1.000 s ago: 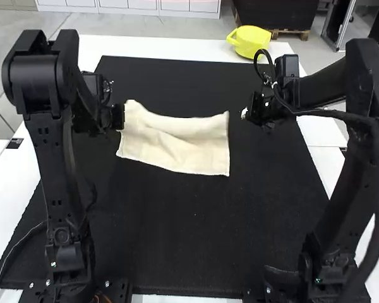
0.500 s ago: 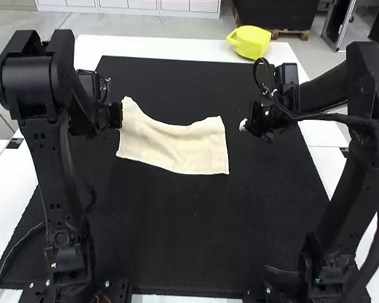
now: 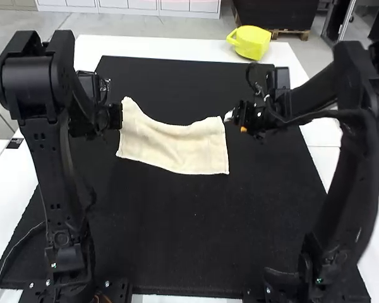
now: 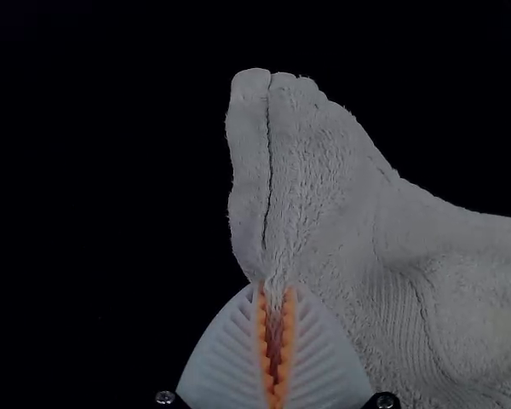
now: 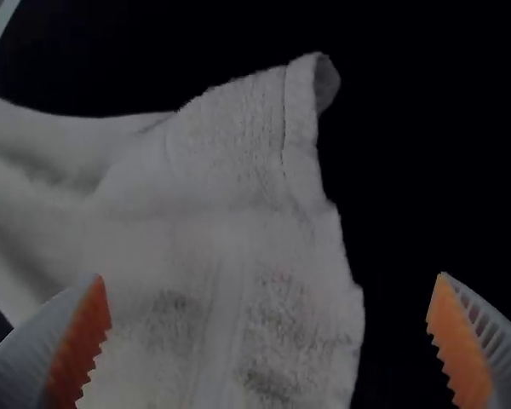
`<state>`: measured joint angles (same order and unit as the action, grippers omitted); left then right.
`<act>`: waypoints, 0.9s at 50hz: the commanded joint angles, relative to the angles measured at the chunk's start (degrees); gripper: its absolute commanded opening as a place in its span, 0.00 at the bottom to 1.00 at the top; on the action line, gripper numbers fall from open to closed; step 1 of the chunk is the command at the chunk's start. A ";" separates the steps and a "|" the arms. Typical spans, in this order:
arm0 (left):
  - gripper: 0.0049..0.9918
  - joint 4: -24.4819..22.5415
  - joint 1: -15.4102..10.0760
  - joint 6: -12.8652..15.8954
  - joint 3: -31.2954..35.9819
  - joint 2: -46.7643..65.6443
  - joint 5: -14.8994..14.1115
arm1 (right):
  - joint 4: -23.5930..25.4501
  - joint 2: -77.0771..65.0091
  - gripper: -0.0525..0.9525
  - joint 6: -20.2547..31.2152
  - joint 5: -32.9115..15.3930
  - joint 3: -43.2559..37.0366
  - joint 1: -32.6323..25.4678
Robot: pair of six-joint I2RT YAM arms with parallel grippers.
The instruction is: Fold the towel.
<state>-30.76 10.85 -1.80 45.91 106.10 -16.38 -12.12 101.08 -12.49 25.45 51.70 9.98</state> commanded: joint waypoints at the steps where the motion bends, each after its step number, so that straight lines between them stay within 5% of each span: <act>1: 0.02 -1.14 -0.13 -0.39 -0.12 -1.16 -0.67 | -1.33 2.90 0.95 -0.17 -0.84 3.23 1.54; 45: 0.02 -1.93 -0.22 -0.57 0.23 -1.08 -0.84 | -4.05 18.45 0.94 0.98 -2.34 16.06 2.85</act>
<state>-31.99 10.85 -1.83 45.93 106.10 -16.56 -15.79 118.85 -11.99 23.55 66.06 11.62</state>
